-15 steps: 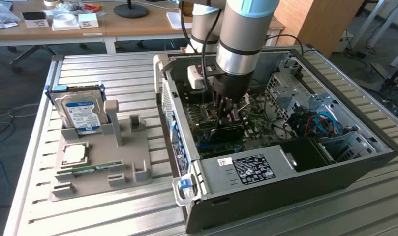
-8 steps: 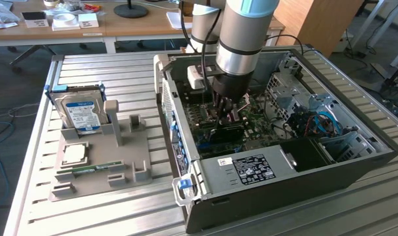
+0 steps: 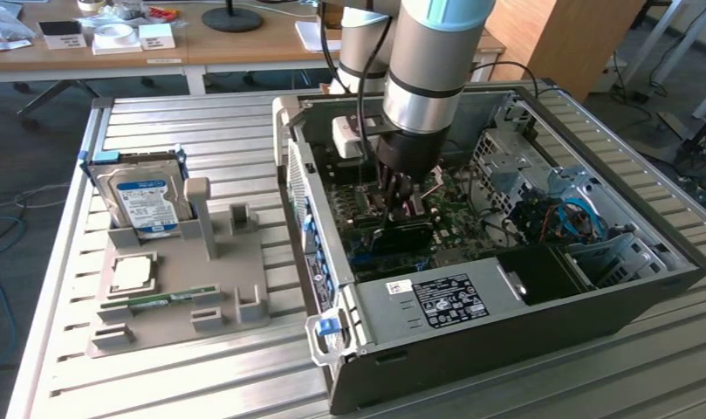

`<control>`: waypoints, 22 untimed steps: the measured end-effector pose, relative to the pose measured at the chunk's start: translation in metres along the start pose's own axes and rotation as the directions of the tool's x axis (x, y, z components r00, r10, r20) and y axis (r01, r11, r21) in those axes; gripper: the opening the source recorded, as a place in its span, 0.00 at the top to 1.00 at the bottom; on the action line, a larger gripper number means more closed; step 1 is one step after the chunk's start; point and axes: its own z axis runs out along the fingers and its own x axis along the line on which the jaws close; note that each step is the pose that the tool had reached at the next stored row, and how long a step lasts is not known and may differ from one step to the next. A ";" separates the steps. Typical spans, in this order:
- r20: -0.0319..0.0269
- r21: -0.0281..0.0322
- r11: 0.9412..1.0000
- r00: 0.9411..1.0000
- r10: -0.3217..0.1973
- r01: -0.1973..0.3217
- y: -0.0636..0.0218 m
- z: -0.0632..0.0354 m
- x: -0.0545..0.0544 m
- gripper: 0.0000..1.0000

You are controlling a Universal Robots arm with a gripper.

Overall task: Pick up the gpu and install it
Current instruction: 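Press down on the gpu until it lock into place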

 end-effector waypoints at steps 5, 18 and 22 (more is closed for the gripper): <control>0.000 0.000 1.000 1.000 0.000 0.000 0.0000 -0.0072 0.000 0.89; -0.001 0.000 1.000 1.000 0.000 0.000 -0.0005 -0.0394 0.000 0.89; -0.001 0.000 1.000 1.000 0.000 0.000 -0.0006 -0.0512 -0.001 0.89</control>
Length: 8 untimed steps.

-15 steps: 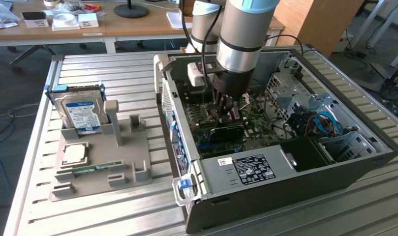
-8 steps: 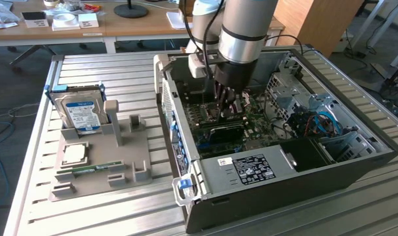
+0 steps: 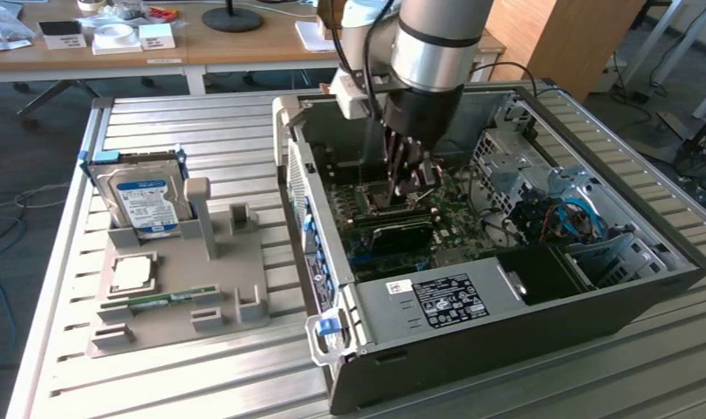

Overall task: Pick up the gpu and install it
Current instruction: 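Press down on the gpu until it lock into place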

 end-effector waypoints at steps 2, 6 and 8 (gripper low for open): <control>0.000 0.000 1.000 1.000 0.000 0.000 -0.0001 -0.0060 0.000 0.89; 0.000 0.000 1.000 1.000 0.000 0.000 -0.0002 -0.0171 0.000 0.89; -0.001 0.000 1.000 1.000 0.000 0.000 -0.0003 -0.0221 0.000 0.89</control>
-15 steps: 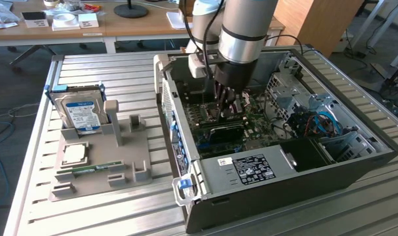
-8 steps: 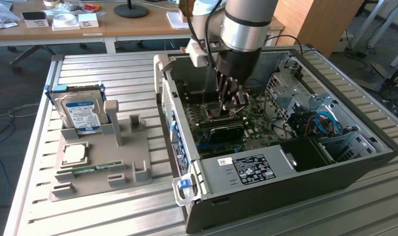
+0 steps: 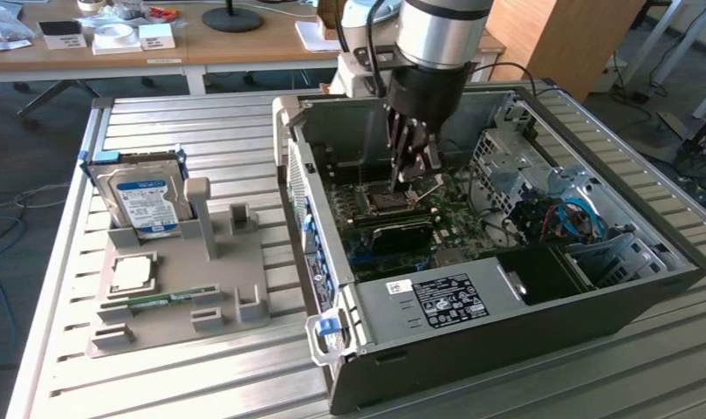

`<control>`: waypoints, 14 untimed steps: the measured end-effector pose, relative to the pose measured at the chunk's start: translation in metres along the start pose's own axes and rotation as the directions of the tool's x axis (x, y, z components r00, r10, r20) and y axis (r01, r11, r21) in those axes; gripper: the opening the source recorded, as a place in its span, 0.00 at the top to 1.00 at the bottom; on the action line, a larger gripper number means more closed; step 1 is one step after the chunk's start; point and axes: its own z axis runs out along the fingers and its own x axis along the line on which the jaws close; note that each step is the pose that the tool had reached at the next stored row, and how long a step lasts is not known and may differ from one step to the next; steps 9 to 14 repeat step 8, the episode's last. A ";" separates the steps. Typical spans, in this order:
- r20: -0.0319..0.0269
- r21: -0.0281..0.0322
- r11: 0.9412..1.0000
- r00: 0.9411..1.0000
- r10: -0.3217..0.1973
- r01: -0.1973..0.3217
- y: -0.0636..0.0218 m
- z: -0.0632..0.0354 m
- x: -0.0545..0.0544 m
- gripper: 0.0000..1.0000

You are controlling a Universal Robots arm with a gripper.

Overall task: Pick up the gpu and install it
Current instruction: 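Press down on the gpu until it lock into place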

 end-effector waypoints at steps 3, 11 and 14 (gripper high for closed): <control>0.000 0.000 1.000 1.000 0.000 0.000 0.0000 -0.0028 0.000 0.89; 0.000 0.000 1.000 1.000 0.000 0.000 0.0000 -0.0028 0.000 0.89; 0.000 0.000 1.000 1.000 0.000 0.000 0.0000 -0.0028 0.000 0.89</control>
